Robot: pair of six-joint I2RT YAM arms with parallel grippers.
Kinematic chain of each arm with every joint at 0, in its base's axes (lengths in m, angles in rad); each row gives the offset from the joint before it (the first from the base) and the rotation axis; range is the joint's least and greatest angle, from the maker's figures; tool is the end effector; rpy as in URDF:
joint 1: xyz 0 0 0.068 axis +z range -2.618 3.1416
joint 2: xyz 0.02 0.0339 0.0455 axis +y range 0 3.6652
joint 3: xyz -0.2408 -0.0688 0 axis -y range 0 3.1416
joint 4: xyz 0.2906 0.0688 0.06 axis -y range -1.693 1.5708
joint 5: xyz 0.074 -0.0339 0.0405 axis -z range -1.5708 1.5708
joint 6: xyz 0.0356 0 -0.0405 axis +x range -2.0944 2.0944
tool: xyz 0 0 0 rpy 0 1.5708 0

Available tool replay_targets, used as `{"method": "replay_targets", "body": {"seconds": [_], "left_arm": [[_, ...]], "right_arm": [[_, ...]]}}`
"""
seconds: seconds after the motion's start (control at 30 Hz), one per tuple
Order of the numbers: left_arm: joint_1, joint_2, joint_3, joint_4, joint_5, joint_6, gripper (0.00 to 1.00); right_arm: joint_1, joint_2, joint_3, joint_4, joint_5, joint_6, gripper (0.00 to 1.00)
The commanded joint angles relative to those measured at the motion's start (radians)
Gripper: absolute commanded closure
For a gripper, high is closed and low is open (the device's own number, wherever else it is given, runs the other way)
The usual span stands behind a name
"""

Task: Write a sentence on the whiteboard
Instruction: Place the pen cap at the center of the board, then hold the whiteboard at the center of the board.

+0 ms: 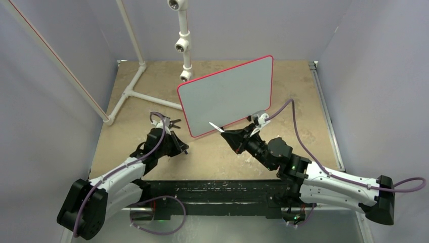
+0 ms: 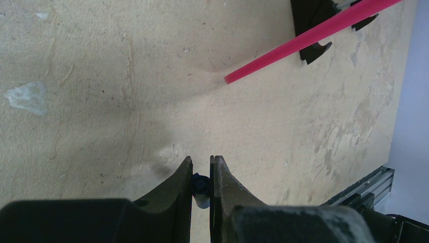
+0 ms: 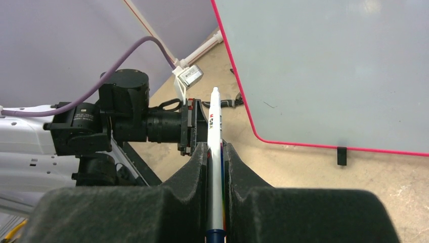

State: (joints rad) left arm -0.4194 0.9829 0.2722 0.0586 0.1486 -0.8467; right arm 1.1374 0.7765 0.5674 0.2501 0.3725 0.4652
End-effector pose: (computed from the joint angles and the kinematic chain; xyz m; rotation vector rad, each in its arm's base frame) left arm 0.2103 -0.0995 0.1035 -0.4142 2.3176 -0.8297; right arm 0.1176 0.2233 0.2850 -0.2293 1.6010 0.9796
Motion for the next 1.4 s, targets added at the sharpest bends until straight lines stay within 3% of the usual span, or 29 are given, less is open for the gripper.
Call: {"method": "replay_targets", "body": {"seconds": [0.0, 0.17, 0.43, 0.6, 0.73, 0.9, 1.0, 1.2, 1.37], "left_arm": [[-0.009, 0.023, -0.019, 0.095, -0.009, 0.023, 1.00], [-0.015, 0.069, -0.030, 0.127, -0.002, 0.022, 0.94], [-0.015, 0.067, -0.023, 0.119, -0.001, 0.013, 0.69], [-0.013, 0.060, 0.043, 0.026, -0.006, 0.023, 0.40], [-0.003, 0.003, 0.138, -0.139, -0.030, 0.087, 0.17], [0.028, -0.057, 0.303, -0.314, -0.043, 0.198, 0.14], [0.055, -0.071, 0.387, -0.360, -0.008, 0.277, 0.13], [0.234, -0.049, 0.538, -0.325, 0.253, 0.403, 0.13], [0.268, 0.025, 0.628, -0.275, 0.420, 0.490, 0.13]], "right_arm": [[-0.005, -0.003, 0.007, 0.010, -0.003, -0.008, 1.00], [-0.005, 0.026, 0.015, 0.023, -0.013, -0.014, 1.00], [-0.005, 0.042, 0.023, 0.030, -0.009, -0.013, 1.00], [-0.005, 0.025, 0.068, 0.004, -0.002, -0.046, 1.00], [-0.005, 0.013, 0.080, -0.007, -0.024, -0.060, 1.00], [-0.009, -0.019, 0.045, 0.070, -0.112, -0.079, 1.00], [-0.070, -0.029, 0.024, 0.140, -0.277, -0.098, 1.00], [-0.440, -0.021, -0.032, 0.362, -0.851, 0.039, 1.00], [-0.462, 0.025, 0.007, 0.365, -0.934, 0.013, 1.00]]}}
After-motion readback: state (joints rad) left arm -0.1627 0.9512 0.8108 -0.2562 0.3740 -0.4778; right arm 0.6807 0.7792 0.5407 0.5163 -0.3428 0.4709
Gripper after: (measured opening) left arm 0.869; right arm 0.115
